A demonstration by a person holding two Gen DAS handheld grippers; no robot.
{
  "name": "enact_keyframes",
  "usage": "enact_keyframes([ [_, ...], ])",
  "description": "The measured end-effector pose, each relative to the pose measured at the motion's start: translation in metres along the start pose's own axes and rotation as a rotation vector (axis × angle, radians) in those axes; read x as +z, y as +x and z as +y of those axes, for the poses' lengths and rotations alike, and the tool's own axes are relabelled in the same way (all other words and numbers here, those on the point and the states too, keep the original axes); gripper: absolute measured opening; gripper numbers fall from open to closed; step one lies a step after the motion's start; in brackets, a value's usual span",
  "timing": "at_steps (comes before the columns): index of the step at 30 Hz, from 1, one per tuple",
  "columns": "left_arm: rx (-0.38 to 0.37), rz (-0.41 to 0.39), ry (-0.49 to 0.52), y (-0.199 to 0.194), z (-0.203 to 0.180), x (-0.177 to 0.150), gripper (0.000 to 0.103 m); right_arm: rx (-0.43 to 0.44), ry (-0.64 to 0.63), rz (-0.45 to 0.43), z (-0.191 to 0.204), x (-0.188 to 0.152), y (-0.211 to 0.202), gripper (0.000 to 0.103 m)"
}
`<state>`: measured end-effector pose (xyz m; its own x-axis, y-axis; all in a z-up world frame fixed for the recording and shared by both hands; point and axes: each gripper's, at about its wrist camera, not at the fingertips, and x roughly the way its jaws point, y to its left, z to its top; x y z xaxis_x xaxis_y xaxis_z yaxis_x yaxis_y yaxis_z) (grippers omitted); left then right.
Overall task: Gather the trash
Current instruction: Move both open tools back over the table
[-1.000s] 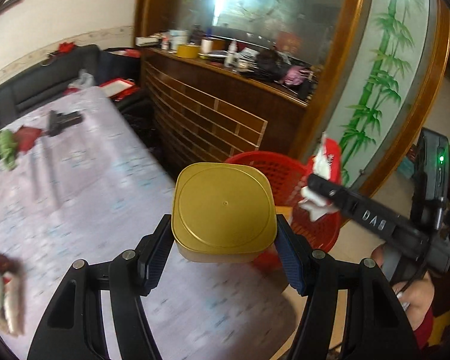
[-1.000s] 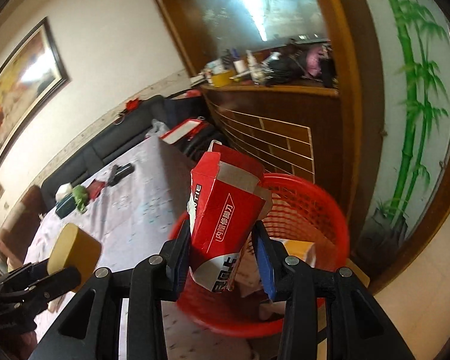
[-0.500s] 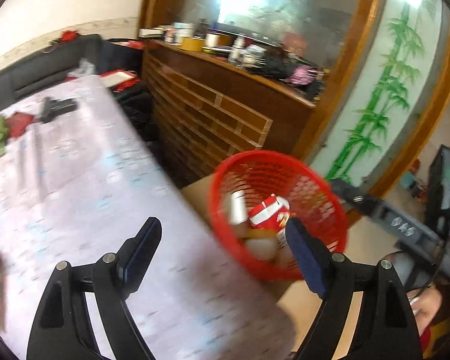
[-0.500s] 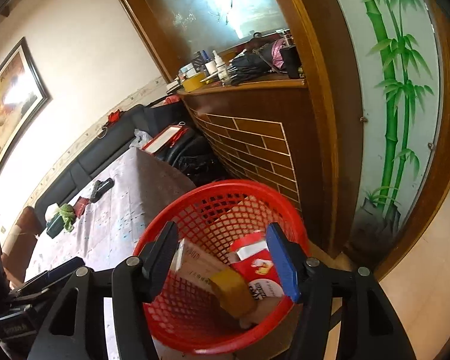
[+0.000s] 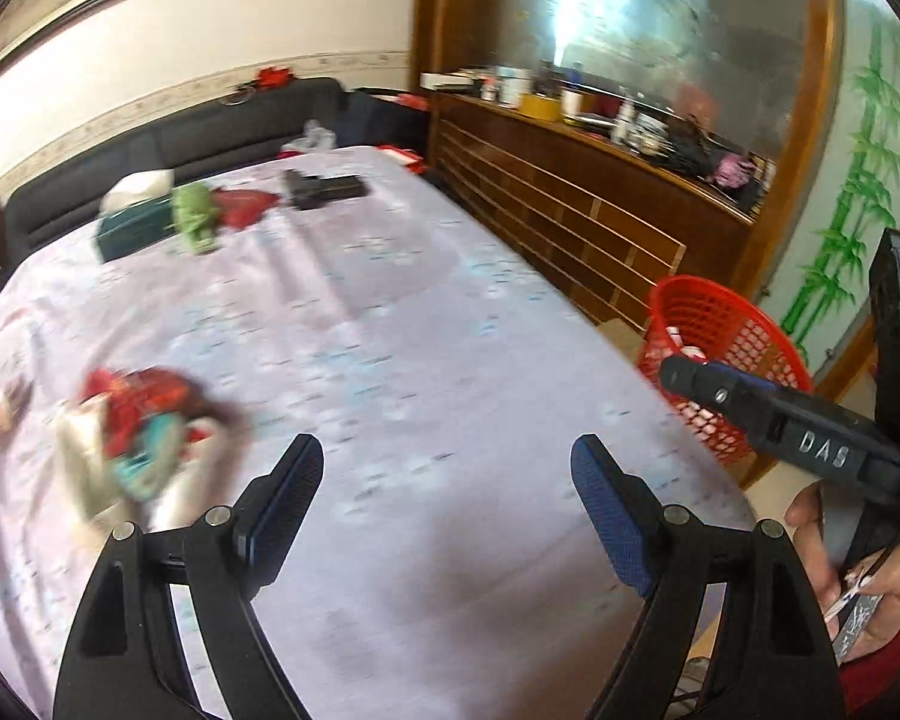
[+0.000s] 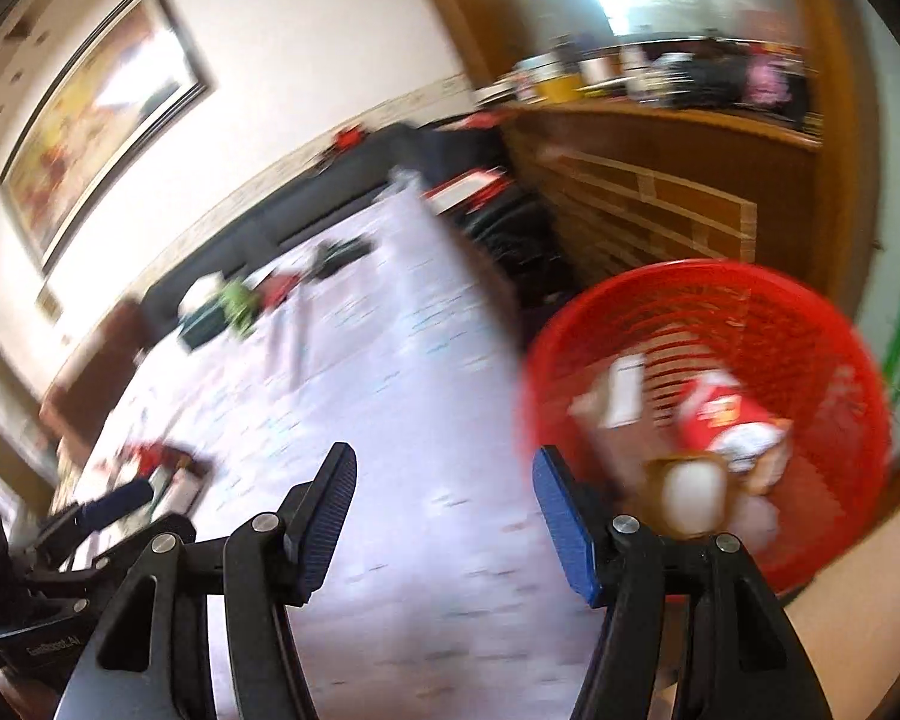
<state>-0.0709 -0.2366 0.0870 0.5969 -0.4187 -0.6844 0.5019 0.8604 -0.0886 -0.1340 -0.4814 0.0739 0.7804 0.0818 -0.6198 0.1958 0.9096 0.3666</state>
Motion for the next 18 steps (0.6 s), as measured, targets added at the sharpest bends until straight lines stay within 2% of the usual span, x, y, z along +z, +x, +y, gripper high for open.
enact_keyframes([
  [6, 0.065, -0.028, -0.085, -0.031, 0.064, -0.012, 0.083, 0.059, -0.127, 0.068, 0.073, -0.02, 0.025, 0.066],
  [9, 0.123, -0.046, -0.121, -0.048, 0.107, -0.012, 0.083, 0.087, -0.173, 0.096, 0.099, -0.028, 0.032, 0.066],
  [13, 0.21, -0.034, -0.179, -0.057, 0.178, -0.005, 0.083, 0.106, -0.228, 0.117, 0.128, -0.035, 0.038, 0.066],
  [18, 0.329, -0.016, -0.241, -0.048, 0.272, 0.014, 0.083, 0.117, -0.262, 0.128, 0.145, -0.037, 0.041, 0.066],
])
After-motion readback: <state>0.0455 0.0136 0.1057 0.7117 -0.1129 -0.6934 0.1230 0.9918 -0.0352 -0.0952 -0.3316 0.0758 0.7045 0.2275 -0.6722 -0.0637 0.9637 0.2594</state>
